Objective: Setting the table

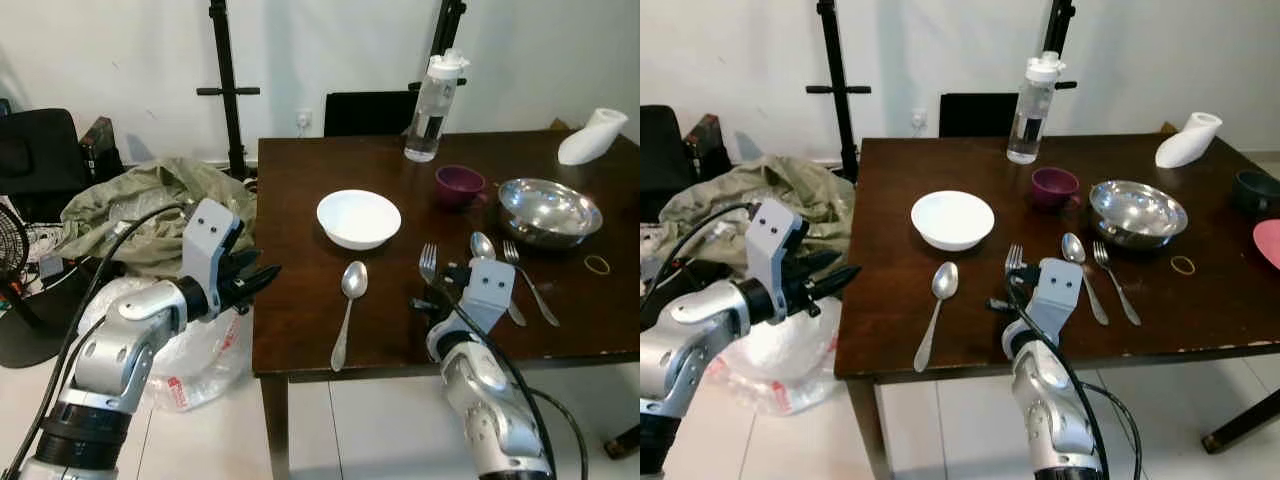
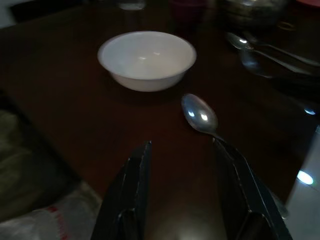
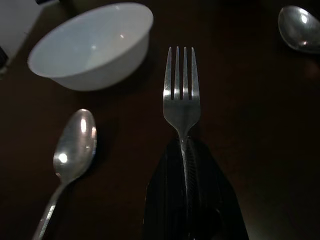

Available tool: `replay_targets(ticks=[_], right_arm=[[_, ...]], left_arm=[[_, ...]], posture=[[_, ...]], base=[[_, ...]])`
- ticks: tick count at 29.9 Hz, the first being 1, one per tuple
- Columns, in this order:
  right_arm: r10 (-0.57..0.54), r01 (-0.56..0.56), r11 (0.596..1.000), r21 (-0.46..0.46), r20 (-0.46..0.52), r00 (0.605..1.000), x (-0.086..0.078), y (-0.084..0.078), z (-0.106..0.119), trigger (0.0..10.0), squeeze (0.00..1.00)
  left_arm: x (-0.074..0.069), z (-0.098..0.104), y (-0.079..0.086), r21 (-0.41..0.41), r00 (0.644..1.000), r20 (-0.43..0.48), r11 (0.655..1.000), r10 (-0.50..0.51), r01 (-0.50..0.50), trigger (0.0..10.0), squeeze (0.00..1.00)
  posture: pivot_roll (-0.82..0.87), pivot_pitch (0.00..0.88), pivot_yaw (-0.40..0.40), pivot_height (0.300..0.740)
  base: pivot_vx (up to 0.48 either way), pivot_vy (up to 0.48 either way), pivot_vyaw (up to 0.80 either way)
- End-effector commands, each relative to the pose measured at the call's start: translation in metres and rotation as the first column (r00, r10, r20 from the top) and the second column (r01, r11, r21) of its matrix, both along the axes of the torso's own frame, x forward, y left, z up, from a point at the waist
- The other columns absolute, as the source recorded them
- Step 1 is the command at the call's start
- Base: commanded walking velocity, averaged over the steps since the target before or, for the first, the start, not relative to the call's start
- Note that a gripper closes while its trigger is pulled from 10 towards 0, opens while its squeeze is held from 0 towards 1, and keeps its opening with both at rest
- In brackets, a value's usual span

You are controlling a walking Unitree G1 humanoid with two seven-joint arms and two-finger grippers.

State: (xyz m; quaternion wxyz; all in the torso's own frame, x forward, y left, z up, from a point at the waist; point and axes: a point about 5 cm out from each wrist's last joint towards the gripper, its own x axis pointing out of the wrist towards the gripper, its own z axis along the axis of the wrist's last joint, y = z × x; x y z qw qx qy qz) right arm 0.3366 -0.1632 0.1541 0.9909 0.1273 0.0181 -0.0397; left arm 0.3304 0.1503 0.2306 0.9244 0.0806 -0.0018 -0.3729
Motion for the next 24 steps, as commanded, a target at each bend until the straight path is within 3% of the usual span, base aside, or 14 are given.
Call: replay_targets(ticks=[1,3,4,8,16,24], right_arm=[[-0.023,0.023,1.0,-0.001,-0.063,0.998,0.006,-0.001,-0.008,10.0,0.0],[-0.023,0.023,1.0,-0.001,-0.063,0.998,0.006,-0.001,-0.008,10.0,0.0],[-0.039,0.041,0.999,0.023,-0.097,0.994,0.008,0.0,-0.01,10.0,0.0],[-0.02,0.03,0.994,0.103,-0.104,0.994,0.006,0.01,-0.008,10.0,0.0],[0.016,-0.007,0.994,0.105,-0.085,0.996,0.009,0.025,-0.005,10.0,0.0],[-0.012,0.023,0.991,0.129,-0.087,0.996,0.017,0.023,-0.001,10.0,0.0]], left_arm=[[-0.003,0.013,-0.005,0.032,0.992,0.018,0.992,-0.122,0.121,10.0,0.0],[-0.003,0.013,-0.005,0.032,0.992,0.018,0.992,-0.122,0.121,10.0,0.0],[-0.002,0.027,-0.007,0.056,0.981,0.029,0.98,-0.192,0.19,10.0,0.0],[0.004,0.037,-0.009,0.064,0.976,0.036,0.975,-0.214,0.212,10.0,0.0],[0.007,0.033,-0.021,0.068,0.969,0.033,0.968,-0.243,0.241,10.0,0.0],[0.004,0.027,-0.02,0.046,0.968,0.012,0.967,-0.251,0.25,10.0,0.0]], posture=[[0.09,0.182,0.062,0.74],[0.09,0.182,0.062,0.74],[0.1,0.197,0.065,0.74],[0.09,0.208,0.071,0.74],[0.09,0.213,0.068,0.74],[0.09,0.213,0.066,0.74]], base=[[0.0,0.0,0.0],[0.0,0.0,0.0],[0.0,0.0,0.0],[0.0,0.0,0.0],[0.0,0.0,0.0],[0.0,0.0,0.0]])
